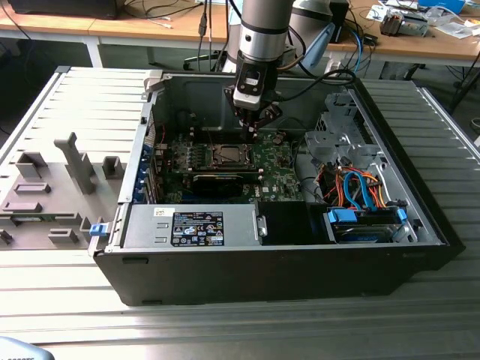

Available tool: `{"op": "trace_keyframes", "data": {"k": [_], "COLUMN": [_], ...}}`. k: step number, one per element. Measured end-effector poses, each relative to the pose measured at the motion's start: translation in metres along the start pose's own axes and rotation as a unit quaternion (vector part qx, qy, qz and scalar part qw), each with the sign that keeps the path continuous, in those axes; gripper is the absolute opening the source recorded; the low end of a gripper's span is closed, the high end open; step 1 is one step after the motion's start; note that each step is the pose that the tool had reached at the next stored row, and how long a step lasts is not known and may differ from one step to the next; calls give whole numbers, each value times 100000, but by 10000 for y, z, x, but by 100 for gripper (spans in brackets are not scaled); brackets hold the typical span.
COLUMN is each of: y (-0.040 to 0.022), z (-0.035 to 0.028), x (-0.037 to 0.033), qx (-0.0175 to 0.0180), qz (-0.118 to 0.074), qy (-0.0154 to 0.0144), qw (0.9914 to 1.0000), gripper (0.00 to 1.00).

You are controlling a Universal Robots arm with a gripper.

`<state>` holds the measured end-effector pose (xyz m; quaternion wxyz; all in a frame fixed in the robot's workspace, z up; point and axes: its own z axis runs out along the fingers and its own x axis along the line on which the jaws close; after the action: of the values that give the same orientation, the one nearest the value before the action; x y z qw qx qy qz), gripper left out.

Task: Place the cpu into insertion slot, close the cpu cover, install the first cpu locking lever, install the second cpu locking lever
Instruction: 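Install the first cpu locking lever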

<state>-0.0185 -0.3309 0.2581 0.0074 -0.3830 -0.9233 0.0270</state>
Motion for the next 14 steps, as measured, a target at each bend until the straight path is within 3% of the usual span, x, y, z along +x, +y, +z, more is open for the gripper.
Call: {"op": "trace_keyframes", "data": {"k": [14], "y": [0], "z": [0], "x": [0], "qx": [-7], "qz": [-680], "qy": [-39], "qw": [99998], "gripper": [11]}}
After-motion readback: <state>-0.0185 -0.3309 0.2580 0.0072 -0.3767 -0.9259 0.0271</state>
